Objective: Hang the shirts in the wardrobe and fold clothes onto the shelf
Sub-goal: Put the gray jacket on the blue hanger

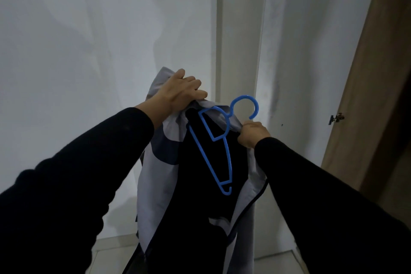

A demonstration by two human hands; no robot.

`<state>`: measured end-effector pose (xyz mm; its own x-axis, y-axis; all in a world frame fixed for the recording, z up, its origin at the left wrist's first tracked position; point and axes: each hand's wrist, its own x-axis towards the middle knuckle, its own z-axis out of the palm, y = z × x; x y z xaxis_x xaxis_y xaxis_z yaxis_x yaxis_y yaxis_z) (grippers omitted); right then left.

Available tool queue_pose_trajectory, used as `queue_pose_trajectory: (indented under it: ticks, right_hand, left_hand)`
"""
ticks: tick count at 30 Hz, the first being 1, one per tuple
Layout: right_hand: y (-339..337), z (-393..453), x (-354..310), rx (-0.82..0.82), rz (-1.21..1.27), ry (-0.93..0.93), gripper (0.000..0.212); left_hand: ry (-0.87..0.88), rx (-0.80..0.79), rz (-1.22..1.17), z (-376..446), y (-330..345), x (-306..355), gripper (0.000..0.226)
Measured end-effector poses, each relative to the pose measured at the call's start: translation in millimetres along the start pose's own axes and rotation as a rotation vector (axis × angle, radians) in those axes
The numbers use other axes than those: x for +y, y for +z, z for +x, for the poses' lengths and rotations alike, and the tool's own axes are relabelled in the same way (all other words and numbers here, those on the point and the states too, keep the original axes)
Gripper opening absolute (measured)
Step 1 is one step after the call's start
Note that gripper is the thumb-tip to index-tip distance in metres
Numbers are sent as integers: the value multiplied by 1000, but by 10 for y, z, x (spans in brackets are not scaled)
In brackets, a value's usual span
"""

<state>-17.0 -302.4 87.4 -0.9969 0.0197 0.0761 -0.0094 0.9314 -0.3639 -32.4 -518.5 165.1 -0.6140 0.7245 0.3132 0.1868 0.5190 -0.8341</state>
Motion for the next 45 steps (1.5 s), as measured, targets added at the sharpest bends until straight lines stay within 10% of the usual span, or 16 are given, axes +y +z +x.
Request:
queue_pose_trajectory:
  ticks: [11, 16, 21, 31, 38, 45]
  right_hand:
    - [-261, -6, -270, 111, 569, 111, 27]
    - [-317, 27, -486, 230, 913, 196, 11]
    - [-346, 19, -629, 437, 1125, 182, 44]
    - [-337, -153, -273, 257, 329, 136, 27]
    - [-288, -273, -152, 285, 481, 226, 26]
    - [-283, -273, -770, 146, 680, -97, 30]
  left_hand:
    - [-371, -205, 83, 61, -24, 25, 19]
    - [-420, -132, -37, -2, -85, -118, 19]
    - [-373, 9, -177, -62, -155, -244, 23]
    - [-614, 93, -342, -99, -155, -447, 36]
    - [-644, -8, -287, -8, -226, -347, 36]
    - [-831, 45, -413, 160, -323, -83, 27]
